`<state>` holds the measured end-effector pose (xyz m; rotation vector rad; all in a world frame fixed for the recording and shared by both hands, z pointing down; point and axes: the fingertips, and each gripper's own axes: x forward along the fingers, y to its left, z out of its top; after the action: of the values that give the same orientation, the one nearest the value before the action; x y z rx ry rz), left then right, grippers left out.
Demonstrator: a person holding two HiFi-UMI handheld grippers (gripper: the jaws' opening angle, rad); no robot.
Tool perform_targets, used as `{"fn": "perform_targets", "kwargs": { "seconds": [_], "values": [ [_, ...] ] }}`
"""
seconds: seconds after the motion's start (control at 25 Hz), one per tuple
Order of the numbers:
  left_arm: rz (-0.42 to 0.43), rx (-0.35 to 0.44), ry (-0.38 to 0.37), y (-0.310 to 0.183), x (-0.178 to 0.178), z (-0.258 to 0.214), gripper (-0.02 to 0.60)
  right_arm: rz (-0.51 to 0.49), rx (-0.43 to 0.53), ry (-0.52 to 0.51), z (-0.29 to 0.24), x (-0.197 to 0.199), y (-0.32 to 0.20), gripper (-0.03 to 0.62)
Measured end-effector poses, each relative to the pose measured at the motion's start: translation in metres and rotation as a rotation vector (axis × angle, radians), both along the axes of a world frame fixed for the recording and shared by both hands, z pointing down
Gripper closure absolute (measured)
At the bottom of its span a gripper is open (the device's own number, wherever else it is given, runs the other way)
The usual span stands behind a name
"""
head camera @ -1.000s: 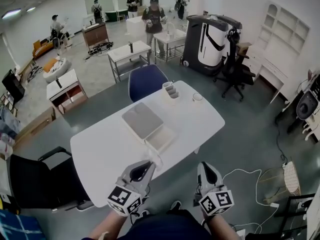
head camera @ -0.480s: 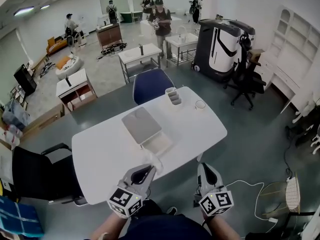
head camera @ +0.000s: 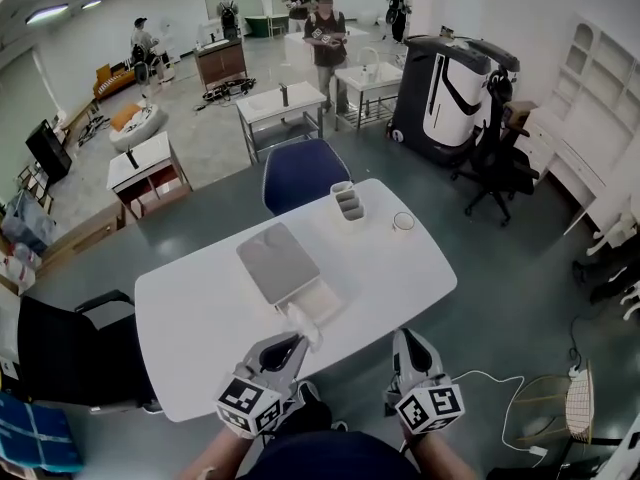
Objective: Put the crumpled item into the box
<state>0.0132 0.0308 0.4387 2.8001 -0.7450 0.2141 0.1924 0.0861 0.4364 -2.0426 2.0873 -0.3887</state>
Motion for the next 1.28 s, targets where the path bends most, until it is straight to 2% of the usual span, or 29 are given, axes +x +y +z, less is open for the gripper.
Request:
{"fn": "perform_targets", "kwargs": {
  "seconds": [0.28, 0.6, 0.72, 0.88, 1.08, 1.28],
  "values": [
    [0.013, -0.023, 0.000, -0.052, 0.011, 0.008, 0.568, -0.018, -0.002, 0.026, -0.010, 0.002, -0.060, 0.592],
    [-0.020, -0.098, -0.025, -0.096, -0.006, 0.031, 0.568, -0.087, -0.033, 0.040, 0.000, -0.020, -0.127, 0.592],
    [-0.039, -0.102, -0.035, -0.115, -0.014, 0.040, 0.568, -0.085, -0.035, 0.053, 0.003, -0.019, -0.148, 0.592],
    [-0.047, -0.111, -0.084, -0.133, -0.024, 0.057, 0.568, -0.077, -0.053, 0.062, 0.008, -0.015, -0.166, 0.592],
    [-0.105, -0.120, -0.114, -0.140, -0.025, 0.069, 0.568, -0.148, -0.072, 0.056, 0.019, -0.017, -0.186, 0.592],
    [-0.152, -0.140, -0.145, -0.144, -0.006, 0.077, 0.568, -0.253, -0.102, 0.034, 0.029, -0.017, -0.211, 0.592]
  ]
}}
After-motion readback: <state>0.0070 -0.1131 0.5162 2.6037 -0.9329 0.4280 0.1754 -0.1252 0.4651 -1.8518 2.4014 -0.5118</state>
